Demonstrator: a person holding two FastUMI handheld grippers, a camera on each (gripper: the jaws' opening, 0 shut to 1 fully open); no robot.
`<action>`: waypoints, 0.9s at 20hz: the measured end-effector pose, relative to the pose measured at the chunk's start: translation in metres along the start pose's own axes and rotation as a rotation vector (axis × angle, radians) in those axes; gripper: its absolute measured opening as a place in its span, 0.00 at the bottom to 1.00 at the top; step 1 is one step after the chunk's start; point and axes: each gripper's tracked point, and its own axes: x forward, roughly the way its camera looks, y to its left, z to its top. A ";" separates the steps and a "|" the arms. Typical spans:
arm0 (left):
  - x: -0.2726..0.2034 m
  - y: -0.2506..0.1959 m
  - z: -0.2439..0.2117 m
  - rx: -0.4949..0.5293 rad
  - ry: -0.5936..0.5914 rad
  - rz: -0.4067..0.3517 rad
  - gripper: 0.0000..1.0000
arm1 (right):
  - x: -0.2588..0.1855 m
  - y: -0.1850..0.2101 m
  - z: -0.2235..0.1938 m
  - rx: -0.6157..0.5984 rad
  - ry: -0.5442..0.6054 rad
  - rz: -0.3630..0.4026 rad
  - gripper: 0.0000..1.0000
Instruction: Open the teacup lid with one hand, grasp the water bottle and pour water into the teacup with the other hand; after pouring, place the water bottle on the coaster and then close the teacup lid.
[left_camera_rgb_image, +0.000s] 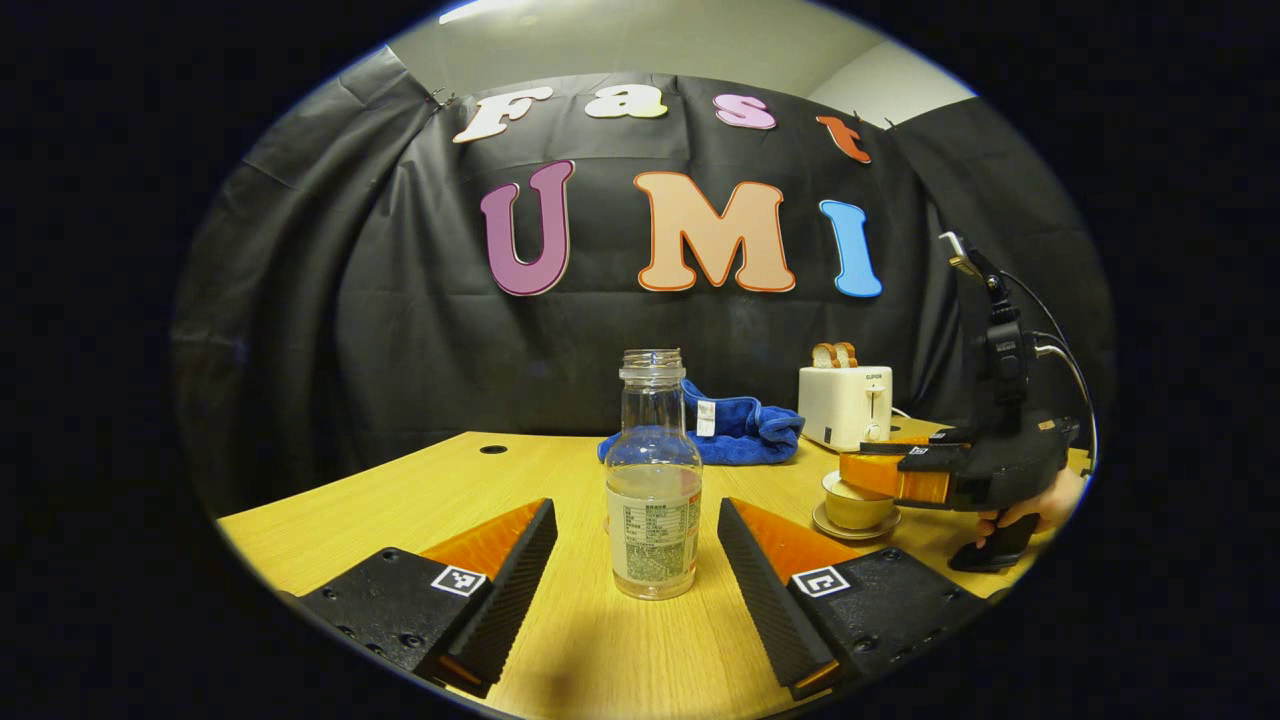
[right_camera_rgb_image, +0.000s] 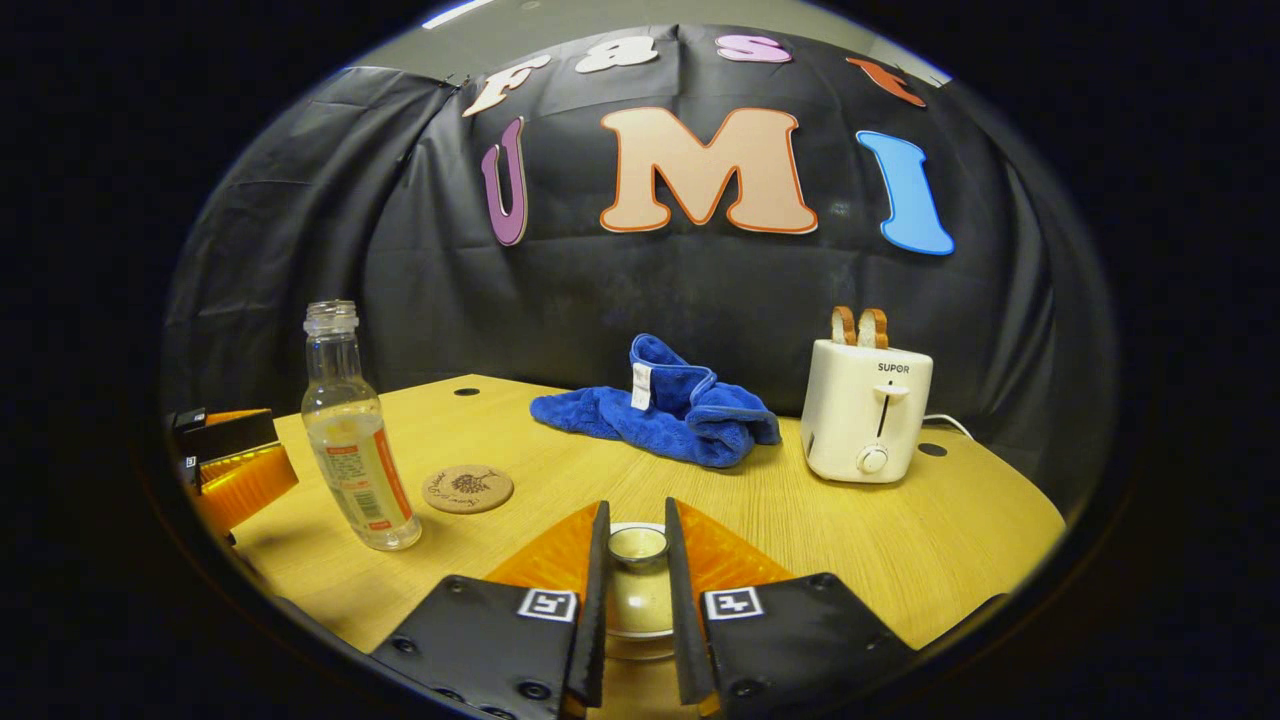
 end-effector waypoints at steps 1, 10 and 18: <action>0.000 0.000 -0.001 0.000 0.000 0.000 0.95 | 0.001 0.000 -0.001 -0.001 0.000 -0.002 0.32; 0.004 -0.003 -0.001 0.001 0.004 -0.013 0.95 | -0.022 -0.024 0.017 0.073 -0.134 -0.088 0.32; 0.030 -0.009 -0.018 -0.008 0.105 -0.054 0.95 | -0.061 -0.066 0.016 0.085 -0.180 -0.248 0.32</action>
